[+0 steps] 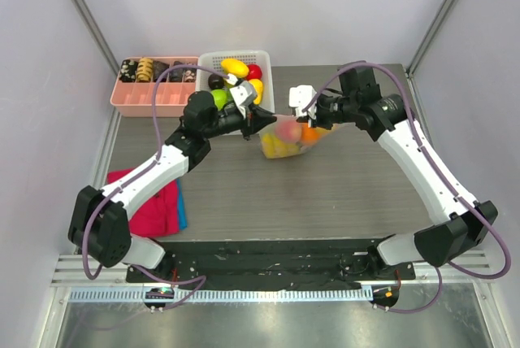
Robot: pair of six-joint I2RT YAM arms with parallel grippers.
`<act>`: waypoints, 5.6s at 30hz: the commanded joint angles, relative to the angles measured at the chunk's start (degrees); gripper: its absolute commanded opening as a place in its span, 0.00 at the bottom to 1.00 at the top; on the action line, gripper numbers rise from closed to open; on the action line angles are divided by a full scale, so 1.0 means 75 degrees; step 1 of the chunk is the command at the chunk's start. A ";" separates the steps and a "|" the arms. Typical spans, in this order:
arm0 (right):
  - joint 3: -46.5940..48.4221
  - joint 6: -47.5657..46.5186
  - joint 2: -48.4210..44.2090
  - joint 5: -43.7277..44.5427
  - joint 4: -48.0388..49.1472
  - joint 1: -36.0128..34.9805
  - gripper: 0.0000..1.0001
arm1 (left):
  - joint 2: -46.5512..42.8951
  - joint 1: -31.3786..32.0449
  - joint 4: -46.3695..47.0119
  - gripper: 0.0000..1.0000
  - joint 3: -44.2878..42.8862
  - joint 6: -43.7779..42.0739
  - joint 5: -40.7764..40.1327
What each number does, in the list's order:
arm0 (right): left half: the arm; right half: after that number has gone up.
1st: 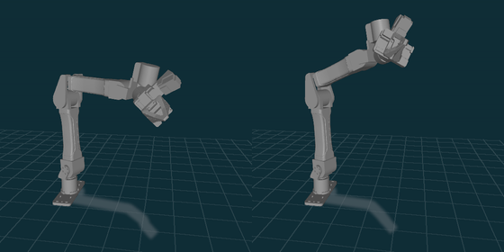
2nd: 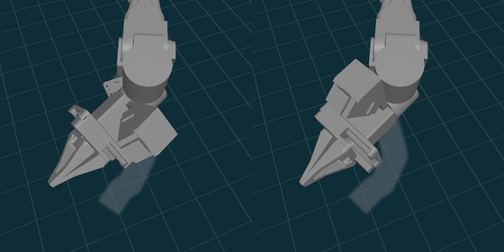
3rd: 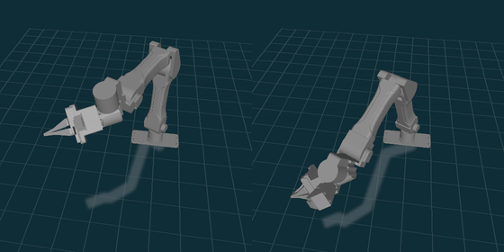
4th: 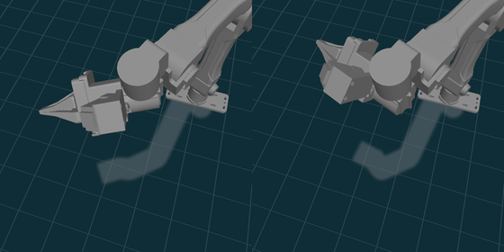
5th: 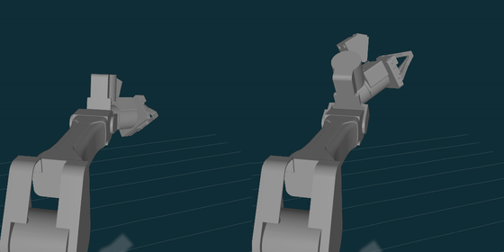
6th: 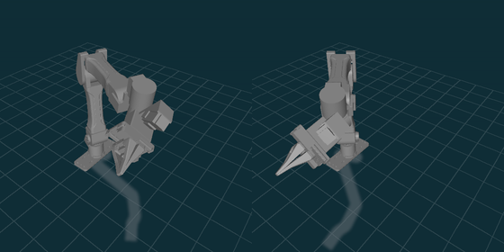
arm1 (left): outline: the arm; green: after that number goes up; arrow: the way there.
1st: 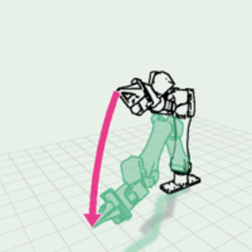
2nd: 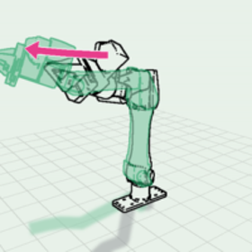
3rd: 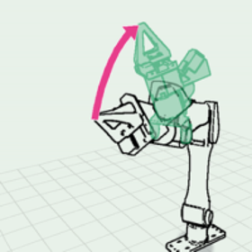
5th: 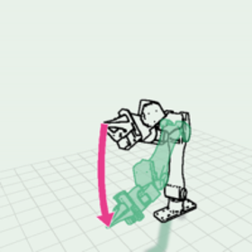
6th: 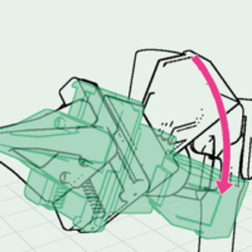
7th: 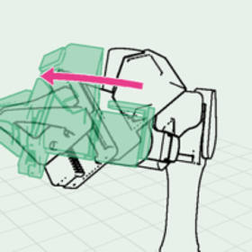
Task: Place the food in the zip-top bag and seal the zipper
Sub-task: Zip the zipper food storage bag at the center of the board, then place the zipper food storage bag at the center of the board.
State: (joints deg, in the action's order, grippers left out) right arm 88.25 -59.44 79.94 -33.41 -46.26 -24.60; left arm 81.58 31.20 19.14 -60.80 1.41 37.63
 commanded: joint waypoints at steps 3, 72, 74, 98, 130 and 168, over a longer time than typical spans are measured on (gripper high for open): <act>-0.0048 -0.0289 -0.0358 0.0634 -0.0429 0.1064 0.01 | -0.0600 -0.0421 0.0144 0.00 0.0078 0.0082 -0.0306; -0.0166 0.1187 -0.0617 0.1981 0.0742 0.1062 0.01 | 0.0290 -0.0514 -0.0032 0.83 -0.1327 0.1123 0.0491; 0.0254 0.1152 -0.0279 0.2005 0.0754 0.1287 0.01 | 0.0349 -0.0679 -0.0020 0.92 -0.1502 0.1614 0.0596; 0.3645 0.0518 0.3780 0.1489 0.3941 0.2882 0.01 | 0.0420 -0.1535 -0.0465 1.00 -0.1550 0.1136 0.0327; -0.0620 1.7252 -0.0238 0.6150 0.4900 0.2390 0.01 | 0.0783 -0.1559 -0.0442 1.00 -0.1843 0.1875 0.0550; -0.1332 1.8878 0.2573 1.0631 0.6721 0.2050 0.01 | 0.1251 -0.1559 -0.0630 1.00 -0.1972 0.2156 0.0280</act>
State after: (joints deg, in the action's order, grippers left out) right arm 89.23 74.61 108.01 46.24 6.96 -9.10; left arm 92.16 19.75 13.72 -76.12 18.74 40.21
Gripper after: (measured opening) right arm 0.031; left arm 0.996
